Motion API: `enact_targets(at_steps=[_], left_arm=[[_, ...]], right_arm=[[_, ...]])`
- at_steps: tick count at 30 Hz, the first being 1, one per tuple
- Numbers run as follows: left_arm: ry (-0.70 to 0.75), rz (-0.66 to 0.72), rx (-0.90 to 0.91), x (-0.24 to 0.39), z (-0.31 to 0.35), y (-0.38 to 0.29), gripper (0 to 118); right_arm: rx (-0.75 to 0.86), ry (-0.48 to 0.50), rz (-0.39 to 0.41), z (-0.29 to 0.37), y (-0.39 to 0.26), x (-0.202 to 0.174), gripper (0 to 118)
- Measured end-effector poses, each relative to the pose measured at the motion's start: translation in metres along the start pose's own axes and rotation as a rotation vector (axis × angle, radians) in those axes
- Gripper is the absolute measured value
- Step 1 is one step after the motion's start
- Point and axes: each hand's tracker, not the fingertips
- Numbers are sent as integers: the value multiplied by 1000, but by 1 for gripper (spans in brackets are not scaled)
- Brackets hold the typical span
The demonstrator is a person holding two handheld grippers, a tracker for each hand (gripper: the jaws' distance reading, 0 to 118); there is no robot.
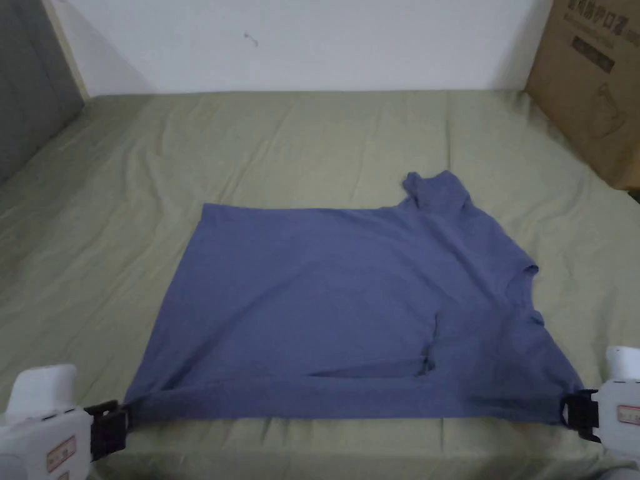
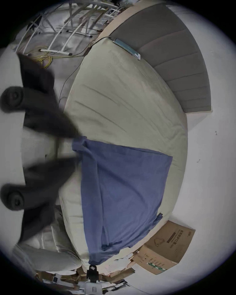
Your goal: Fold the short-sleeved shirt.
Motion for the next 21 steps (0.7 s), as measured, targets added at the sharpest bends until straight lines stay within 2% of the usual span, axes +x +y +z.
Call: enact_targets(at_steps=[1,2,6,7,8,9,11,12,17,18,19,20,21], left_arm=[[-6,6,-6,0,-7,0,86],[-13,19,2,-1,-10,0,92],[-62,28,-11,4,-23,5,91],[-65,14,-22,6,-32,5,83],[-67,3,-69,7,-44,5,59],[-68,5,-108,8,-53,5,1],[4,22,-142,8,-65,-1,1],[-39,25,-126,7,-62,-1,1],[-59,46,-99,6,-48,2,1],[-57,42,-98,7,-47,1,1],[-50,31,-98,8,-45,1,1],[-44,20,-93,10,-44,0,1],[-41,14,-91,18,-40,2,1]], right_arm=[[-7,7,-8,-1,0,0,0],[-7,8,-10,1,0,-2,0],[-11,-12,9,3,1,-4,0],[-15,-18,8,2,2,-3,0],[-21,-21,4,0,2,-1,0],[-24,-20,-4,0,2,0,0],[-30,-18,-17,2,1,1,0],[-29,-18,-17,5,0,2,0],[21,-50,17,8,7,13,1],[22,-48,20,8,10,15,23],[23,-45,18,6,14,16,51],[18,-28,15,3,18,17,69],[19,3,9,-1,20,19,72]])
